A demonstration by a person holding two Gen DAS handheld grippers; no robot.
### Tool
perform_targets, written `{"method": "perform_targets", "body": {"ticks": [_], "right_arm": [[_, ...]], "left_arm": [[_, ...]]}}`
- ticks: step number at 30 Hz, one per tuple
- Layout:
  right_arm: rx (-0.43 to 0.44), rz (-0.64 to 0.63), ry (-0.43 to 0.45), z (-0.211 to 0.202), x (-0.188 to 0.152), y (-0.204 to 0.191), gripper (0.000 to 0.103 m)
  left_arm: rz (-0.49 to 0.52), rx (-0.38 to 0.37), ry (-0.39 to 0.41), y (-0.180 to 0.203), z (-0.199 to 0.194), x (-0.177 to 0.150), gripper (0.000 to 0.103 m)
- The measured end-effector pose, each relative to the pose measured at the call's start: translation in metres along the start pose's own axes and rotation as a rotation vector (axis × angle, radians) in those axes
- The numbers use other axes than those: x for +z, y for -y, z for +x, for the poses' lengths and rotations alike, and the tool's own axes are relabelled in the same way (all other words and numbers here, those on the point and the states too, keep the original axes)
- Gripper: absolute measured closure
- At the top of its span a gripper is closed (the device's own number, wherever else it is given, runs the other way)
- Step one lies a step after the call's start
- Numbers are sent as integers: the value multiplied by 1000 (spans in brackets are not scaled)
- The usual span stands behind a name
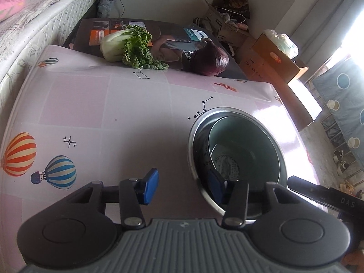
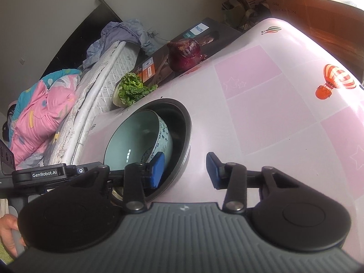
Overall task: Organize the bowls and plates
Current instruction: 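Close the right gripper on the rim of the steel bowl, then lift the steel bowl holding the green bowl with the right gripper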
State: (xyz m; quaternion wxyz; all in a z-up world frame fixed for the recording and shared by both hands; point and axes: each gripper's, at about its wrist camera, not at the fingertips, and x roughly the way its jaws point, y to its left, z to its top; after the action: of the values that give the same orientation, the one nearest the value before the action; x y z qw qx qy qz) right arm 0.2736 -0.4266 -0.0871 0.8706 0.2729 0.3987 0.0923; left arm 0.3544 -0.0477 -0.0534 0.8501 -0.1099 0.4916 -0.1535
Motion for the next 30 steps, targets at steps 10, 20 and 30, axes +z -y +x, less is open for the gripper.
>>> {"method": "perform_targets", "body": {"ticks": [10,20,30], "right_arm": [[-12,-7,-39,26,10,2,78],[-21,-10,-69,48,14,0,83],[-22,-23,-67,63,16,-2,86]], "left_arm": [[-36,-17,-61,-3,27,4,64],[-32,-15,-76,2,42,10,76],[-31,-11,-60,3,42,10,80]]}}
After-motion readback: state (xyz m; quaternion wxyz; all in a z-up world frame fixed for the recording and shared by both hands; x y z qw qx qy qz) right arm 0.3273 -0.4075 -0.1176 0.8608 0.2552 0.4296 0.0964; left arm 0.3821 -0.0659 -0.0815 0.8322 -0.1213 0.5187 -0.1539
